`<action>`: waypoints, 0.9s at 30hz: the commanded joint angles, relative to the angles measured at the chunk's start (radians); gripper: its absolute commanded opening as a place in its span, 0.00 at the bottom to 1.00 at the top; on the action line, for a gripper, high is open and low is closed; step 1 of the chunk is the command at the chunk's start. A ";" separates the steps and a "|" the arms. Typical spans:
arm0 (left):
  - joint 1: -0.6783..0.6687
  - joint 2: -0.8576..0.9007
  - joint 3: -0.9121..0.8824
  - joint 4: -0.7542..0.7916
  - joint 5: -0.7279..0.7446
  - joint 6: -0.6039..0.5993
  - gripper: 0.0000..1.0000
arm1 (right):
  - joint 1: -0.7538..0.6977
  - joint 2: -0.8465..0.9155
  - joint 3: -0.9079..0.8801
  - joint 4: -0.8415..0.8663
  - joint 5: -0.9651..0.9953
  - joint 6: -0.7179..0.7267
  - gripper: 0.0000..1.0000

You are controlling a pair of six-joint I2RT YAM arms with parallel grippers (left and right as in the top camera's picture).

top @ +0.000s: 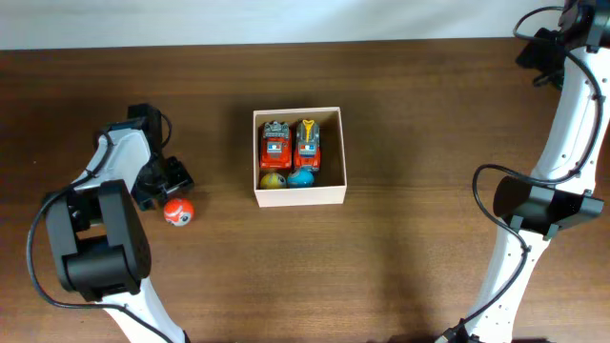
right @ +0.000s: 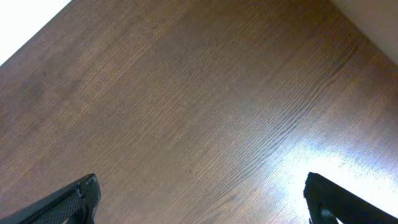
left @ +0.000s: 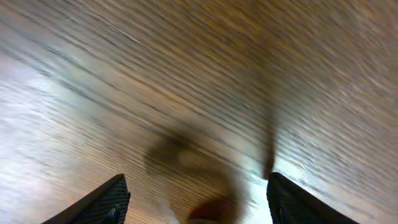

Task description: Pack container

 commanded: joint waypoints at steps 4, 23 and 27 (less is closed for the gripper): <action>-0.024 -0.002 -0.010 -0.037 0.152 0.106 0.73 | -0.004 -0.029 0.015 -0.006 0.018 0.008 0.99; -0.080 -0.002 -0.010 -0.165 0.082 0.117 0.72 | -0.004 -0.029 0.015 -0.006 0.018 0.008 0.99; -0.080 -0.002 -0.010 -0.199 0.082 0.117 0.72 | -0.004 -0.029 0.015 -0.005 0.018 0.008 0.99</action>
